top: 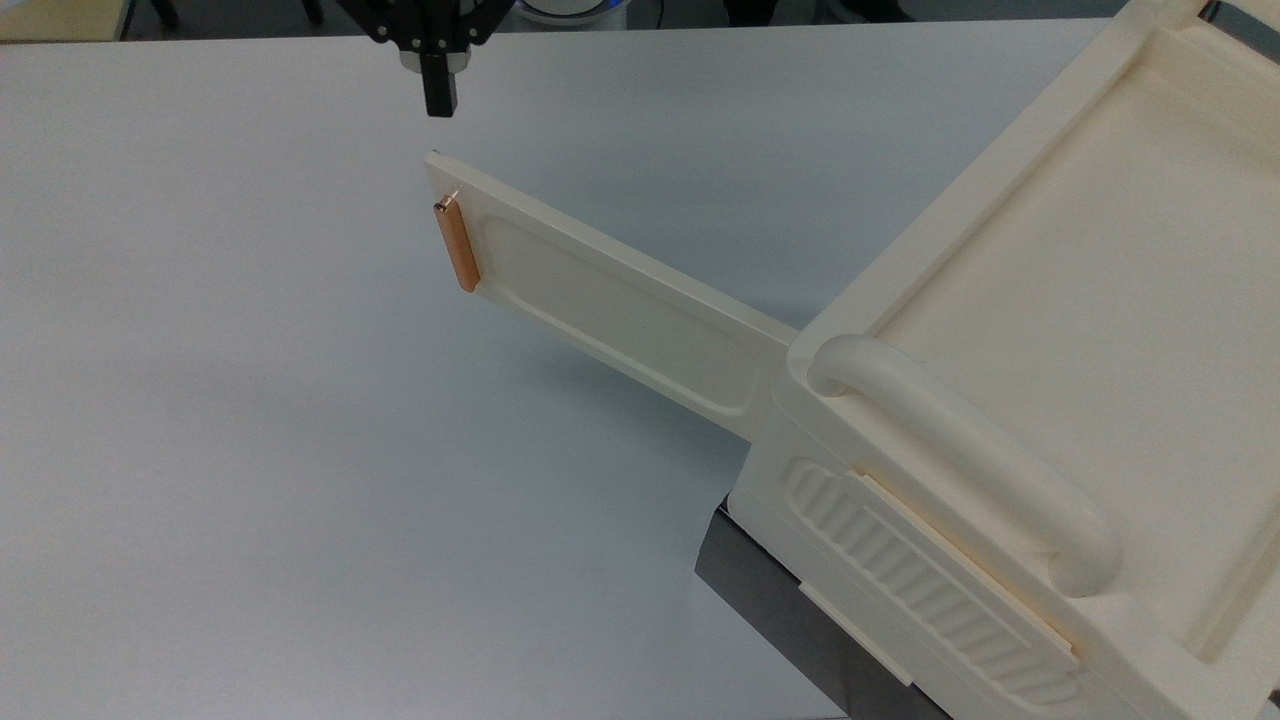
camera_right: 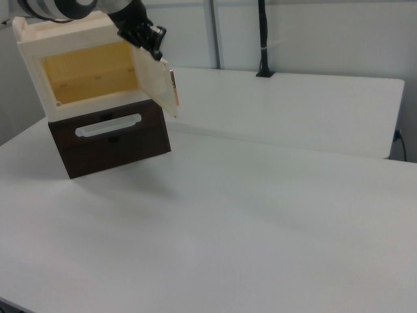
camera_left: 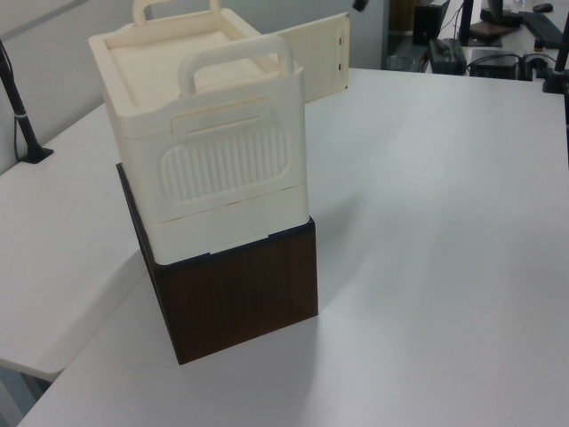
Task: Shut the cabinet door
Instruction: 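Push the cream door with the gripper, swinging it toward the cabinet front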
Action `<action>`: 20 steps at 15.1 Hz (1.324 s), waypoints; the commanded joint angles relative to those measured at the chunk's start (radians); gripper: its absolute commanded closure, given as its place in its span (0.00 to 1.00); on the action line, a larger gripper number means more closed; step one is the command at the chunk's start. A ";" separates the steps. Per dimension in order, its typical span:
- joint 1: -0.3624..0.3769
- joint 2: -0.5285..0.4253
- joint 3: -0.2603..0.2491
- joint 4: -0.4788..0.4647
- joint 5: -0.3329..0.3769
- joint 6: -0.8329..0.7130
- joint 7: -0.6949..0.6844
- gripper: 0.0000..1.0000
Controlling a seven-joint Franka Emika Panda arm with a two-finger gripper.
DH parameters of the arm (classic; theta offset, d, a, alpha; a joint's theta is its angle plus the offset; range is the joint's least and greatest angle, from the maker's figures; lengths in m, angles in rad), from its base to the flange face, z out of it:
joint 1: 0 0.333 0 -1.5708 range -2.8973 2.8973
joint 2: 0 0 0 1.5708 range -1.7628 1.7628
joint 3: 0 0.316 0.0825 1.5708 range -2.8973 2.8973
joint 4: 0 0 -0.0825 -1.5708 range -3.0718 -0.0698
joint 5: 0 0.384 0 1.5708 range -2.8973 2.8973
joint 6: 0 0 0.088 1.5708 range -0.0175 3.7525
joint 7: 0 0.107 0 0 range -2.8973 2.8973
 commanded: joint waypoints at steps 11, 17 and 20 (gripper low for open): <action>0.000 0.062 0.010 -0.018 0.107 0.195 0.096 1.00; 0.000 0.003 0.085 -0.009 0.256 -0.092 0.023 1.00; 0.002 0.004 0.101 -0.009 0.281 -0.096 0.023 1.00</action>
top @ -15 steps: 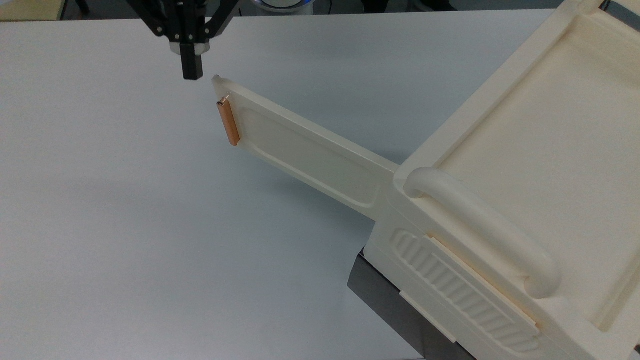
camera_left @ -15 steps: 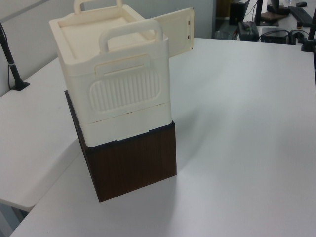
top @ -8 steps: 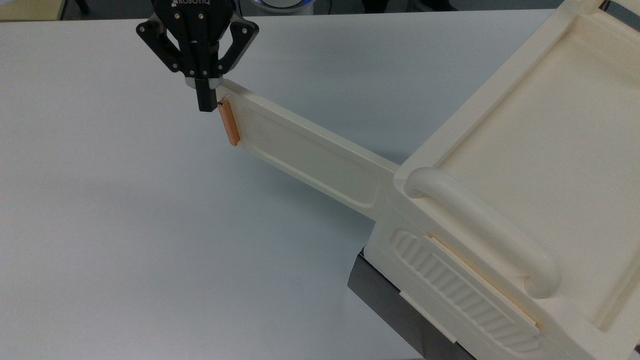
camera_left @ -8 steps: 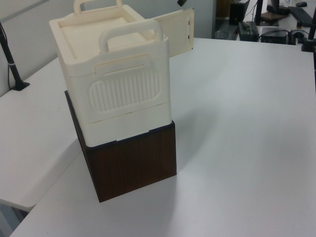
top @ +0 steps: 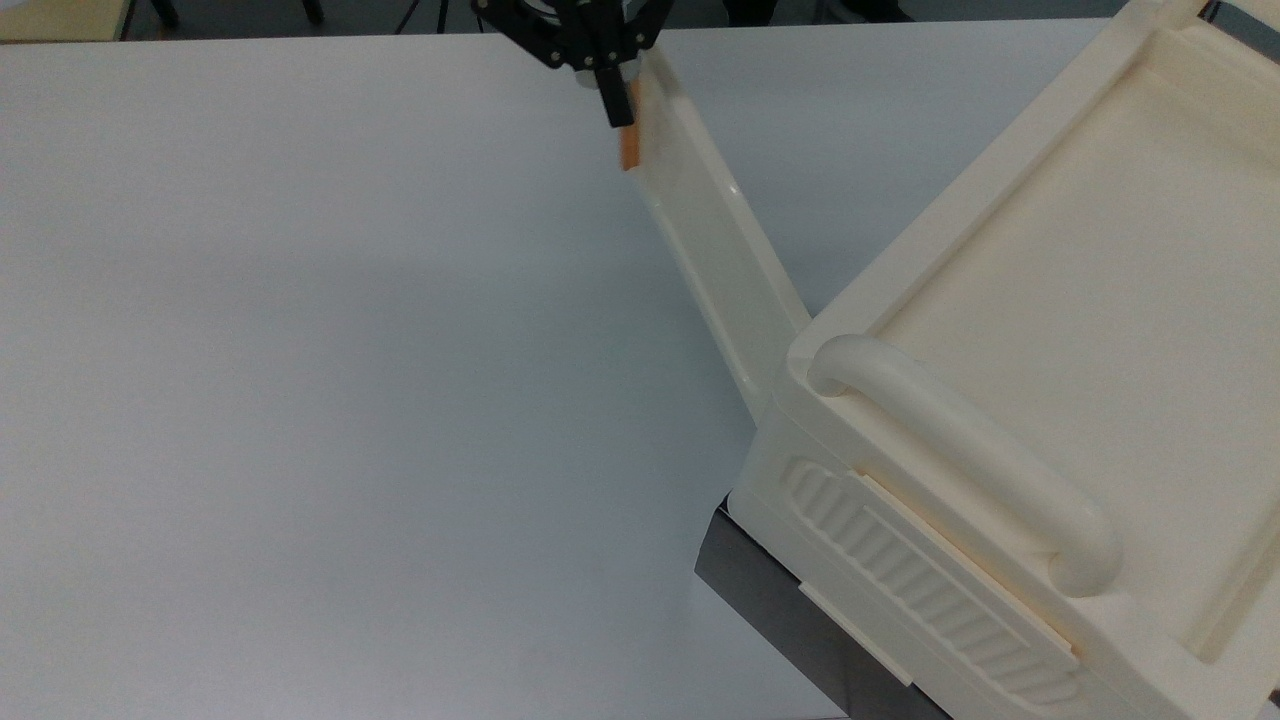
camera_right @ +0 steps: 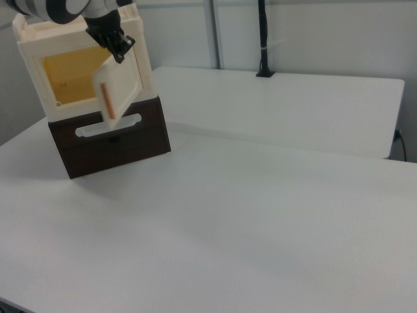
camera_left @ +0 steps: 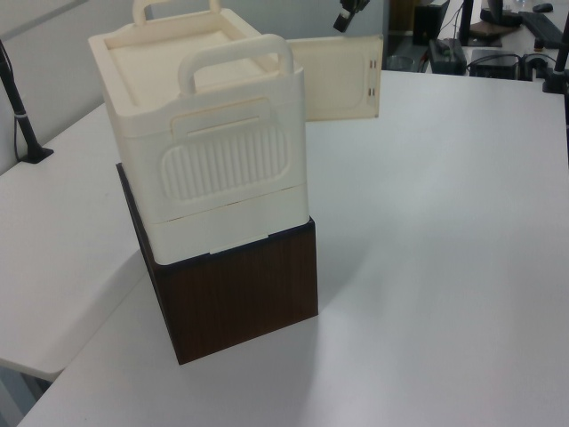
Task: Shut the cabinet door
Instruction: 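Push the cream door with the gripper, swinging it toward the cabinet front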
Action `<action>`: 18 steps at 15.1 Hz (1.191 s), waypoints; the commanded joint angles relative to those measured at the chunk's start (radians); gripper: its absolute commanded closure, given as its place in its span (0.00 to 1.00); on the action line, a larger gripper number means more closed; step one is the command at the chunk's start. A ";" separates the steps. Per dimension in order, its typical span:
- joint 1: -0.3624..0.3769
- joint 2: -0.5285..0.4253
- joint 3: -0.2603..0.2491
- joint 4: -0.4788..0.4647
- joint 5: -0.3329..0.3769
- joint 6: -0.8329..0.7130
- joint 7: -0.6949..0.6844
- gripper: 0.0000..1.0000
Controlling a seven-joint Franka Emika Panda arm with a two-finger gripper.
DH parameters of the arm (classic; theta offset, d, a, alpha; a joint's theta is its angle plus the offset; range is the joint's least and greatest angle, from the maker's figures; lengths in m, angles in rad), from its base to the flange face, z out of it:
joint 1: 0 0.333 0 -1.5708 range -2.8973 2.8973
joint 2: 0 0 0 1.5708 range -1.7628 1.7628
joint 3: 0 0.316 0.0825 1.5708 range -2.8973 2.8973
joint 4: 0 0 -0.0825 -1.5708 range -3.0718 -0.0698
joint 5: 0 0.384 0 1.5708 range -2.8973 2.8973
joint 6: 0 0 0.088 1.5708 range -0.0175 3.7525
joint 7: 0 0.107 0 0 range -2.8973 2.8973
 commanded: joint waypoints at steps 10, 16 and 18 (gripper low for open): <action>0.096 0.035 0.127 -0.017 0.042 0.090 -0.048 1.00; 0.132 0.072 0.127 -0.023 0.042 0.266 -0.040 1.00; 0.129 0.072 0.127 -0.025 0.042 0.271 -0.045 1.00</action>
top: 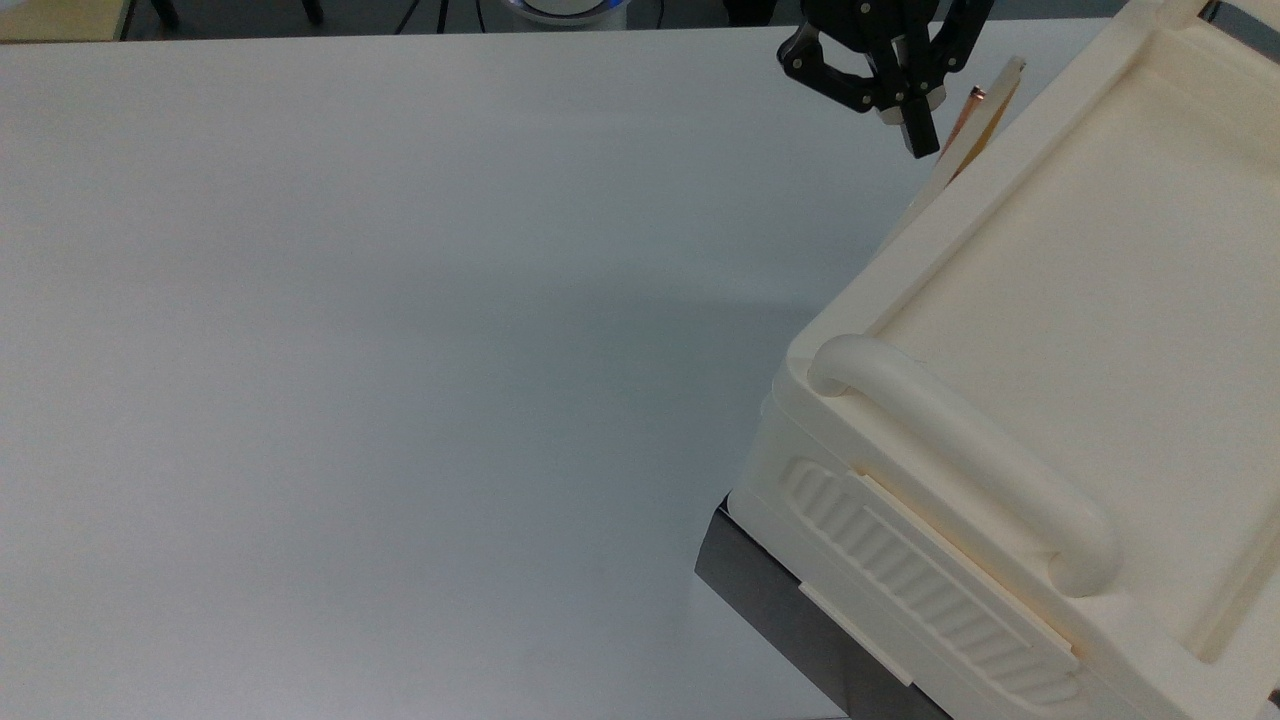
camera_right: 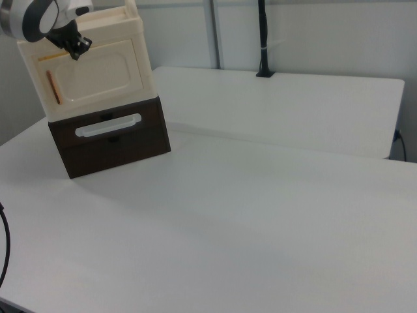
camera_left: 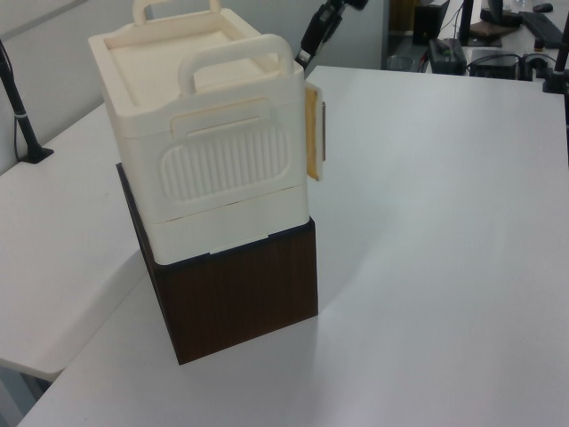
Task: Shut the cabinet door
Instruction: 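Keep pushing the door until it sits flush against the cabinet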
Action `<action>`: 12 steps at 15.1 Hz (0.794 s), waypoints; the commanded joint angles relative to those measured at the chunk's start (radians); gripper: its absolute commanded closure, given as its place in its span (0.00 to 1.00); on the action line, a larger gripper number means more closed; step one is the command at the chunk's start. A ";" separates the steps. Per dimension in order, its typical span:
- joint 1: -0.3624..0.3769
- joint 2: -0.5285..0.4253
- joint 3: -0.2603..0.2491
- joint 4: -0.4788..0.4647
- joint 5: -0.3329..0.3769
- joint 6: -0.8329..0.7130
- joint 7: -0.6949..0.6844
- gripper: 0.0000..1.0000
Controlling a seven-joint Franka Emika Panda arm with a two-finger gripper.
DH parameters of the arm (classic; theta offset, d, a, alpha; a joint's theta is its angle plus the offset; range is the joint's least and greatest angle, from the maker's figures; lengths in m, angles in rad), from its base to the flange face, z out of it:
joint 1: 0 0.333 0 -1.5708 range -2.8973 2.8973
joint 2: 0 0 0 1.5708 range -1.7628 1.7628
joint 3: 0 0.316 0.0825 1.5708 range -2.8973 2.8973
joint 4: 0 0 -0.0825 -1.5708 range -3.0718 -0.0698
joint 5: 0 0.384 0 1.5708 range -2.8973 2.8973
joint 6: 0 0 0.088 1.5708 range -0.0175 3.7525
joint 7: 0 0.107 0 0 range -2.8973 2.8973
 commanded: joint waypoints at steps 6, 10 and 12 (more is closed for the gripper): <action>0.008 -0.004 -0.009 -0.019 0.025 0.053 -0.032 1.00; 0.023 0.024 -0.009 -0.019 0.014 0.113 -0.034 1.00; 0.023 0.024 -0.009 -0.019 0.012 0.113 -0.034 1.00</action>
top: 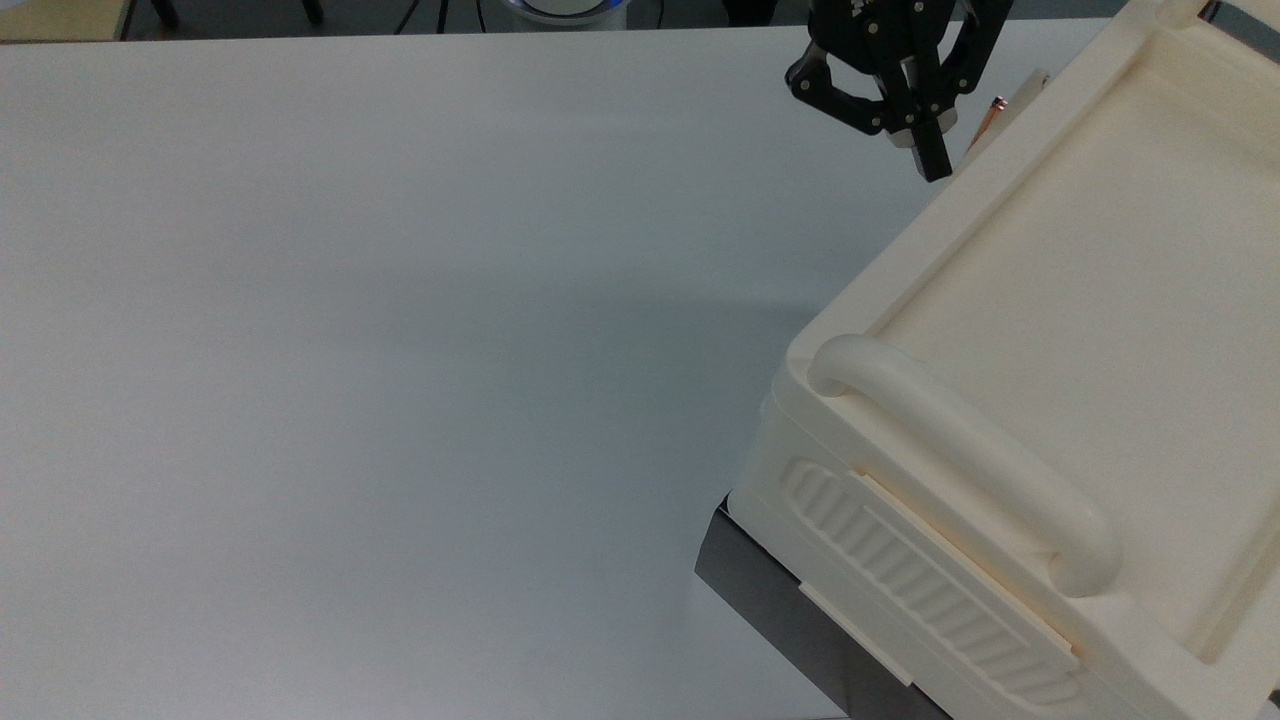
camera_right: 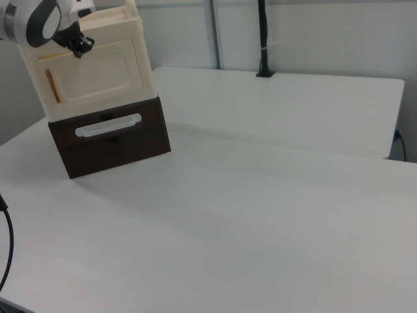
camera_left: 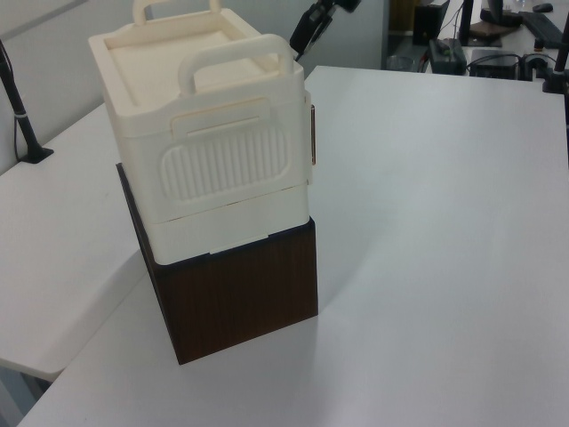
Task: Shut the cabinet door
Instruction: 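Keep pushing the door until it sits flush against the cabinet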
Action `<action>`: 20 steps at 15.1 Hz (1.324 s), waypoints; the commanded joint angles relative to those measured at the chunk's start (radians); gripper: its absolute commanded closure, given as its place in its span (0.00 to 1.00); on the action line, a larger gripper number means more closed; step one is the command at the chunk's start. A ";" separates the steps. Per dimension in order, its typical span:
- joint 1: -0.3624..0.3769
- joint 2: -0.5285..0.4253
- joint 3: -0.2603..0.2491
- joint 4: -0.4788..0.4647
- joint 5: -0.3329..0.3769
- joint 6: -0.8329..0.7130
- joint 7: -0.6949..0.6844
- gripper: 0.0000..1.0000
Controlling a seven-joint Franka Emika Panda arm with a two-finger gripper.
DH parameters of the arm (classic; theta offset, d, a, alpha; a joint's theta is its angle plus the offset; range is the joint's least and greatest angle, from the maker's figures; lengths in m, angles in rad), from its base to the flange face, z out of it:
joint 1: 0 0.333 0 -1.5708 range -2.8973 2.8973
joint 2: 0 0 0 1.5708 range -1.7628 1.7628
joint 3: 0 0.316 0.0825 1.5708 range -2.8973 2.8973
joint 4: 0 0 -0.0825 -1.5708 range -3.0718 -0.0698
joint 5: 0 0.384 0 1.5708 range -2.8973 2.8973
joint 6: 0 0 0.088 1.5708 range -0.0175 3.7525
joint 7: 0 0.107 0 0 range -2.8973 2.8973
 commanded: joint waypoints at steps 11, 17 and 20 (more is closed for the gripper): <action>0.013 0.013 -0.009 -0.025 0.012 0.031 -0.038 1.00; 0.017 0.017 -0.009 -0.026 0.017 0.112 -0.038 1.00; 0.025 0.019 -0.009 -0.026 0.012 0.115 -0.038 1.00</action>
